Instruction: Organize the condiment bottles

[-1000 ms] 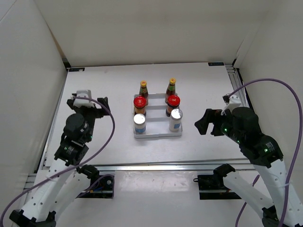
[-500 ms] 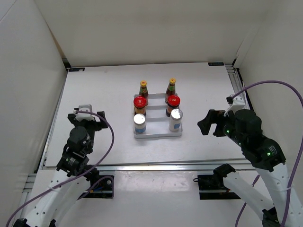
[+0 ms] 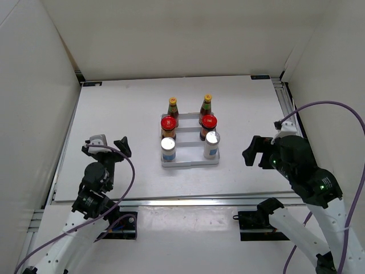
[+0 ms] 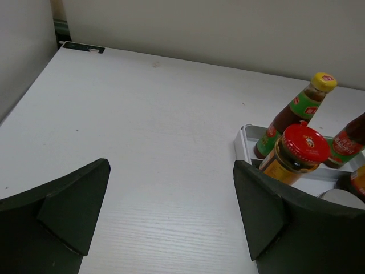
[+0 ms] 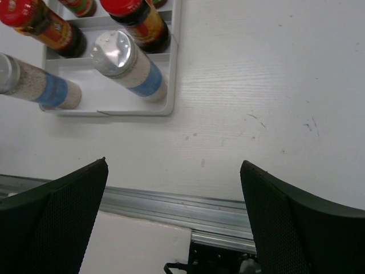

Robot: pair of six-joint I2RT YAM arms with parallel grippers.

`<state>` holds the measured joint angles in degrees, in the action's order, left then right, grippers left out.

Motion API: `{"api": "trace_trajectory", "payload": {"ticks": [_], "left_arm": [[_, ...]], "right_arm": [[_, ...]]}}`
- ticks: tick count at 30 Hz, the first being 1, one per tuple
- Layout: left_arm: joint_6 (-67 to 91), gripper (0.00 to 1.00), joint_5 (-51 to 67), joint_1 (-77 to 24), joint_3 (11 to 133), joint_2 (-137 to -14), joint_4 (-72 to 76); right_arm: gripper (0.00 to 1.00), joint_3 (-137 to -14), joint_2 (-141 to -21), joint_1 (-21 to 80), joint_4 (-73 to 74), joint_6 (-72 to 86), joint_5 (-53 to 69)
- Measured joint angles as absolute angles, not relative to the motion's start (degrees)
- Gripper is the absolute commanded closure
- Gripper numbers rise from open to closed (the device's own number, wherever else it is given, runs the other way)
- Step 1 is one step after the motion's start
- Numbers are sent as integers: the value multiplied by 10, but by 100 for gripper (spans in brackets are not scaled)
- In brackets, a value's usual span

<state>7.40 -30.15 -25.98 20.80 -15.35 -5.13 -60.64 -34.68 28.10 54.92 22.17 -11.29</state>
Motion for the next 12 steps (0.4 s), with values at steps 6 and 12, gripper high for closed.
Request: {"api": "trace_trajectory", "payload": {"ticks": [6,12], "left_arm": [[94,0,-321,-260,204,-168,-40],[12,0,-325,-260,172,-156,-60]], "right_arm": [[0,-611,-371,281,589,239,-170],[0,-616,-348,281,603,249,-187]]}}
